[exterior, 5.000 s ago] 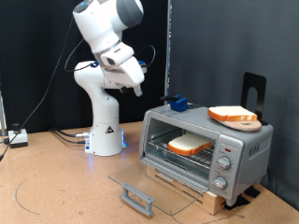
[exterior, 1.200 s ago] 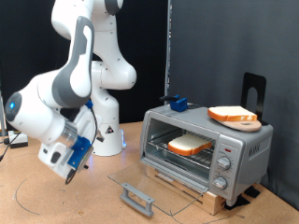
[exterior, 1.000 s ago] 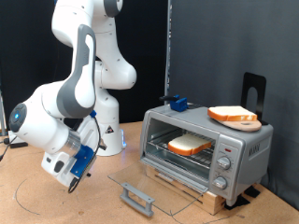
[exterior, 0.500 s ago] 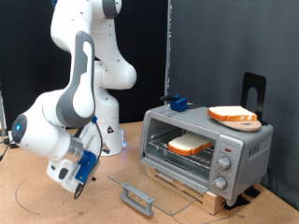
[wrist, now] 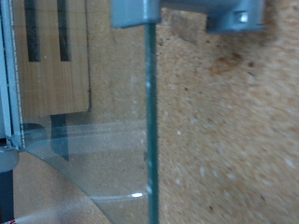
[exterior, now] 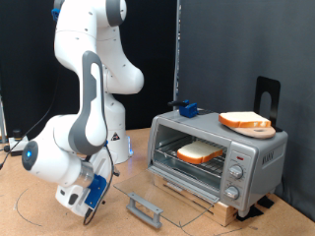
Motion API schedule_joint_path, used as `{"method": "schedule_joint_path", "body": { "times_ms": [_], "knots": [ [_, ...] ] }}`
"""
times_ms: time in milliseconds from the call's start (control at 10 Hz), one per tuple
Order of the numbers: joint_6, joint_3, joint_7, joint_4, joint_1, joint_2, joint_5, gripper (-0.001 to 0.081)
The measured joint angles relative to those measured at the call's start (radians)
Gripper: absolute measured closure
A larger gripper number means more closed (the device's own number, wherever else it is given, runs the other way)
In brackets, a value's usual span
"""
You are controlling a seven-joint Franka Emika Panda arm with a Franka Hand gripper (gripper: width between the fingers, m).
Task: Make a piece of toast with the oven
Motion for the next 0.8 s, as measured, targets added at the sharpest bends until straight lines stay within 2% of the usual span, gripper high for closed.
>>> {"method": "schedule_joint_path", "body": {
  "times_ms": [500,600,800],
  "knots": [
    [-0.039,0.088,-0.069,-0.084,0.003,0.002,0.069,-0.0001],
    [-0.075,0.089,-0.101,-0.092,-0.004,-0.018,0.080,-0.0001],
    [-0.182,0.087,-0.166,-0.095,-0.042,-0.061,0.090,-0.0001]
  ]
}}
